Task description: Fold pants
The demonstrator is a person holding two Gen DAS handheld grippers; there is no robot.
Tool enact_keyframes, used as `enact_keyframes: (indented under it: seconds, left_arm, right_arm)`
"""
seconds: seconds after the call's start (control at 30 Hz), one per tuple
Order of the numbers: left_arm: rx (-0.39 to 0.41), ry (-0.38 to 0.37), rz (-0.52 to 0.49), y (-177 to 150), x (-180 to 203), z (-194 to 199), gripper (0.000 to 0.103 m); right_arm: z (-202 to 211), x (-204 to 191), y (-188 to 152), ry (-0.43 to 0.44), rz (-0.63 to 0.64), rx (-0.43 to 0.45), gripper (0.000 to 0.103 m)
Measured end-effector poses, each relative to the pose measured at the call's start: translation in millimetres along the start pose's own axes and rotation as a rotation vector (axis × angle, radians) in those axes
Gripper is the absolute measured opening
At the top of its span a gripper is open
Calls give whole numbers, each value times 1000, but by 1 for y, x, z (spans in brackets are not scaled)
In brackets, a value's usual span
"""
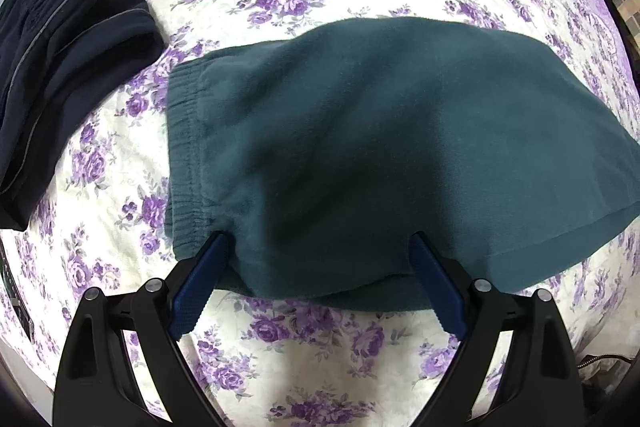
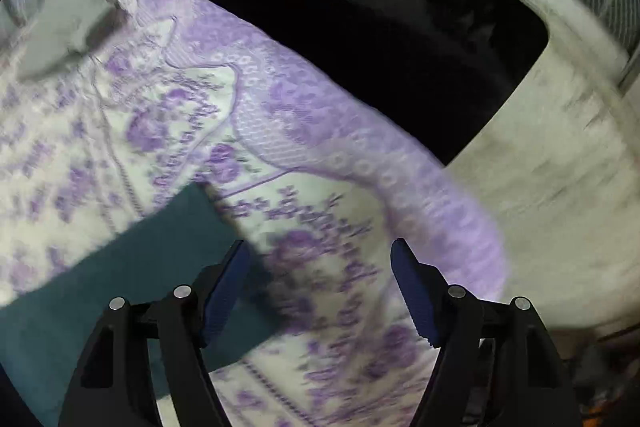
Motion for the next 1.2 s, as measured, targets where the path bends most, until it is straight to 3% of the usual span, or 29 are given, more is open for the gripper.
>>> enact_keyframes:
  seconds: [0.1,0.17,0.23,0.27,0.33,0.37,0.4,0.47,0.53,0.57,0.6,0.77,0.93,1.07,1.2]
  left_arm:
    - [21,-9,-5,3,0,7,89]
    - [22,-1,-15,3,-1,7,89]
    - [5,19,-21,1,-4,1,89]
    - [-4,28,-13,1,-5,-2,89]
    - [0,22,6,1,-5,0,89]
    - [15,13,11,1,-3,5,89]
    - [24,10,8,1,-1,8,89]
    - [37,17,-13,2,0,14,89]
    - [54,22,-20,2,1,20,89]
    - [62,15,-21,4,1,23,89]
    - [71,3,-22,3,1,25,89]
    - [68,-5,-27,-9,-6,23,88]
    - [86,-41,-17,-25,-6,26,88]
    - [82,-43,-32,-31,-5,24,88]
    - [55,-36,-13,-32,-11,13,88]
  right_arm:
    - [-7,-17,-12,174,-64,-10,74]
    - [-16,-28,-19,108,19,-10,74]
    - [-38,-29,-29,-84,158,-69,74]
    - [-39,-27,-29,-101,150,-74,75]
    - [-17,-27,-20,-60,58,11,74]
    - [-6,-33,-16,-4,47,53,74]
    - [11,-48,-15,109,48,87,74]
    - [27,-65,-18,245,53,101,74]
    - [39,-93,-34,401,78,48,63]
    - [43,-109,-42,469,102,27,52]
    - [49,-129,-55,513,167,17,48]
    - [64,-204,-110,601,490,4,47]
    - [75,-236,-154,586,718,19,47]
    - [75,-239,-165,552,806,33,48]
    - [71,-245,-173,463,932,96,47]
Point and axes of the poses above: each gripper's, at about its wrist camera, not at the fingertips, and z roughly against the way its jaws point, x to its right, y to its top, the point moved 8 cm from there along -z, roughly the way its jaws point, and after that the axes turned 1 degree about -y, right-handed, at the moved point
